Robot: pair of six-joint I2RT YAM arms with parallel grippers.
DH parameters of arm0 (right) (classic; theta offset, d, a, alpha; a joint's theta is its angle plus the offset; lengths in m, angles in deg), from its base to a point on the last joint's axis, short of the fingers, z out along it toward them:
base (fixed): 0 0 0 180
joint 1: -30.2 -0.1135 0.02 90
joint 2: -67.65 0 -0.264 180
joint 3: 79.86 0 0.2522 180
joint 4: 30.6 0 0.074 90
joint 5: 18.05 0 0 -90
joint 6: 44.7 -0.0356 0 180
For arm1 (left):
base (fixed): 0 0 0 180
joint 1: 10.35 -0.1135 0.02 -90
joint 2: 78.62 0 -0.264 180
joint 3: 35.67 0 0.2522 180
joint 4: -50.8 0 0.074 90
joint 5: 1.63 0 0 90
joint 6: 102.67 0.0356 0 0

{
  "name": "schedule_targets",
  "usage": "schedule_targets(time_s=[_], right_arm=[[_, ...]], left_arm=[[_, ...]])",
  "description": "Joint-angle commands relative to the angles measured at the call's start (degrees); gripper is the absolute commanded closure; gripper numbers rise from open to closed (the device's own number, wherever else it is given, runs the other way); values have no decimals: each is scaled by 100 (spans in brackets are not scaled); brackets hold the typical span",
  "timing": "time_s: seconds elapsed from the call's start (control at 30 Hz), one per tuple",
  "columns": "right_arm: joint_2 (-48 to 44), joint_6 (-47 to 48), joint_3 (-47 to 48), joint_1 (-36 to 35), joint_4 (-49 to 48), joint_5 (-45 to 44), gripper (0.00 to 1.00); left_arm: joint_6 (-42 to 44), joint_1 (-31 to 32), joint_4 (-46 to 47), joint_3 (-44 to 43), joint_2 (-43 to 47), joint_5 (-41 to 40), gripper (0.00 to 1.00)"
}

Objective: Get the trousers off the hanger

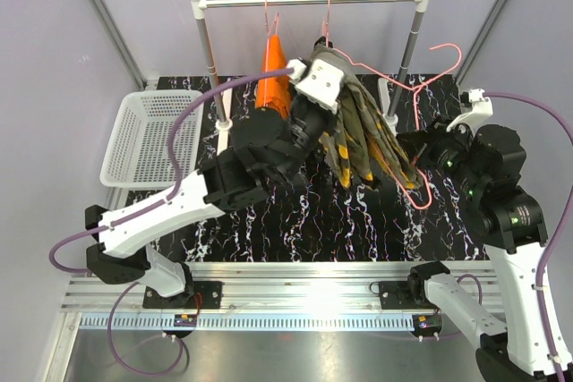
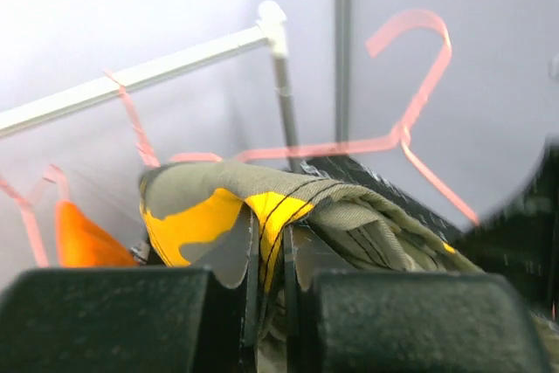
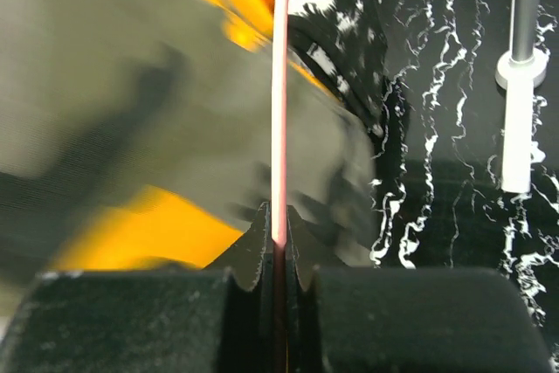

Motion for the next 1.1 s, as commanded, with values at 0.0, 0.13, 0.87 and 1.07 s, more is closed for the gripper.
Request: schedule_targets(time_s=[0.0,0.13,0.87,1.07], right_arm=[[-86,272,-95,1,-162,-330,100],[-122,308,-166,10,-118,-409,100],[-43,290,-8,10,-663,-321,100],[-25,369,115,1,-628,-400,100]], left_arm=[[715,-69,1549,-1040,404,-761,100],[1066,-226,1541,-1603,299,-867,100],[-67,-2713,-269,-1516,1336,-1183,100],[-355,-3863,-1540,-1481,1221,-1536,100]])
